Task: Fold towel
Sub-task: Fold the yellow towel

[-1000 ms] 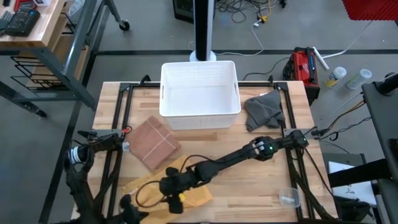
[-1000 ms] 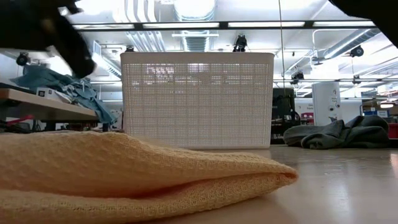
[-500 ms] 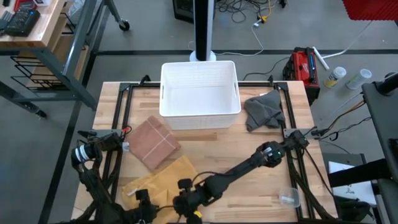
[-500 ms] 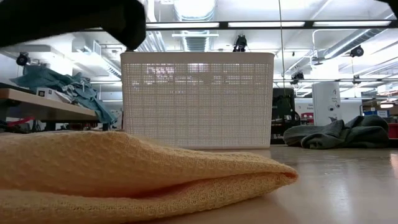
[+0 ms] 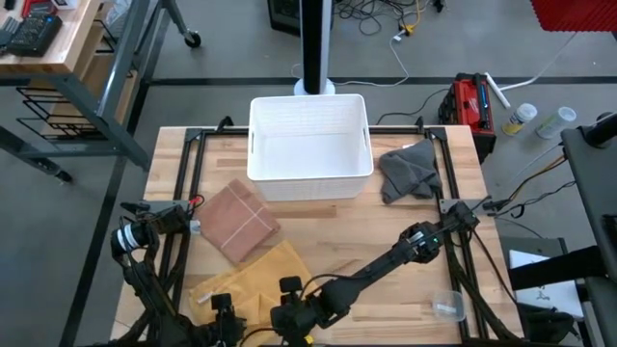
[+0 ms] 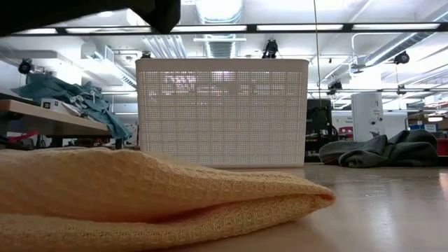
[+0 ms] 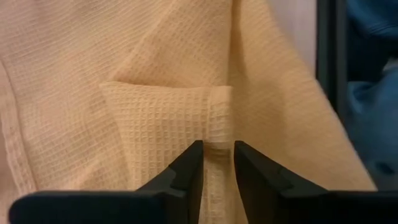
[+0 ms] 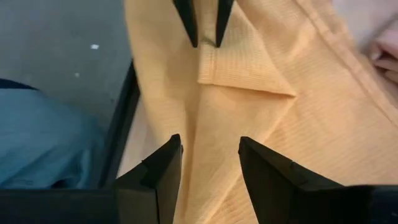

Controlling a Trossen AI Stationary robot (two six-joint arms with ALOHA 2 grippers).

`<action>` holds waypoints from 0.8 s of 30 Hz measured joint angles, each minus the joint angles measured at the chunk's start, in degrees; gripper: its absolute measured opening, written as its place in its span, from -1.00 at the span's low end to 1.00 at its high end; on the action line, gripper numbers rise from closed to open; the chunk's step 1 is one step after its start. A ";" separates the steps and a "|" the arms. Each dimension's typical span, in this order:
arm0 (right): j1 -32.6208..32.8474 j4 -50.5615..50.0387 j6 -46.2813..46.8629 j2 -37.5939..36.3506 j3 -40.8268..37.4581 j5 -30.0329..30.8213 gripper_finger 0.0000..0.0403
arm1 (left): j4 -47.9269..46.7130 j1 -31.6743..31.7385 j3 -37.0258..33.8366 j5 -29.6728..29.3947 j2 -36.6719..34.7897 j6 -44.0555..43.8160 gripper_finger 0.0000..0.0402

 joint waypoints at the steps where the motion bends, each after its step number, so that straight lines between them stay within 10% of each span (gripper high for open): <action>1: -0.02 -0.03 0.15 0.00 -0.05 0.57 -0.24 | -0.01 0.07 -0.23 0.01 0.00 -0.02 -0.60; 24: 0.00 0.18 0.72 0.04 -2.00 4.52 -0.30 | -4.87 -2.80 6.47 3.36 0.03 -1.37 -1.00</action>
